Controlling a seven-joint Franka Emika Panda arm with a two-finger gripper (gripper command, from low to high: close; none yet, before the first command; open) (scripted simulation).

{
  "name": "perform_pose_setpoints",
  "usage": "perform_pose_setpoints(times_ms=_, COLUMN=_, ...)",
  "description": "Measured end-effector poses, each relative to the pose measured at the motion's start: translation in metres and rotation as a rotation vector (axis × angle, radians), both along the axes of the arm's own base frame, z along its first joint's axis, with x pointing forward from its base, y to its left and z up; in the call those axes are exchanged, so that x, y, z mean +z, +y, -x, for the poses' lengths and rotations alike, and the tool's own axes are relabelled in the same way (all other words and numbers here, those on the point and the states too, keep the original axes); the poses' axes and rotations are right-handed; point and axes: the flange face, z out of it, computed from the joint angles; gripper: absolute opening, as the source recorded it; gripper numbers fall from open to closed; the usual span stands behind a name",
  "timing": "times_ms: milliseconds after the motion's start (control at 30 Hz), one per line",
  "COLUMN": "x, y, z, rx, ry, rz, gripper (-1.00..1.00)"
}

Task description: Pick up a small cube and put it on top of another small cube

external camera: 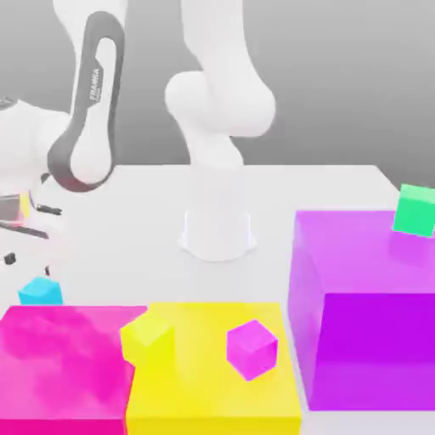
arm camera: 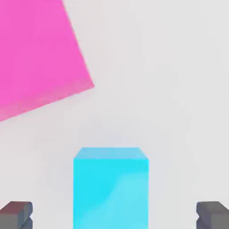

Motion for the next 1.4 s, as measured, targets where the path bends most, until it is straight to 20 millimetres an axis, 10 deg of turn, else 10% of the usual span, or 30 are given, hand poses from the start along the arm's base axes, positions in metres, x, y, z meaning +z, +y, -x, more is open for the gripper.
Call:
perform_pose_setpoints(times_ms=300, x=-0.051, y=0.0, z=0.0, rx=-0.002, ry=-0.004, rz=-0.002, gripper=0.0)
perform_pose_setpoints(times_ms=333, x=-0.059, y=0.001, z=0.001, rx=-0.001, ry=0.0, rz=-0.004, gripper=-1.0)
perform_pose_setpoints(times_ms=567, x=-0.06, y=0.001, z=0.002, rx=-0.001, ry=0.001, rz=-0.005, gripper=-1.0)
perform_pose_setpoints(times_ms=967, x=0.003, y=0.003, z=0.0, rx=-0.014, ry=0.006, rz=-0.006, gripper=-1.0)
perform_pose_setpoints(times_ms=1400, x=0.031, y=0.051, z=-0.076, rx=-0.496, ry=0.078, rz=0.038, gripper=-1.0)
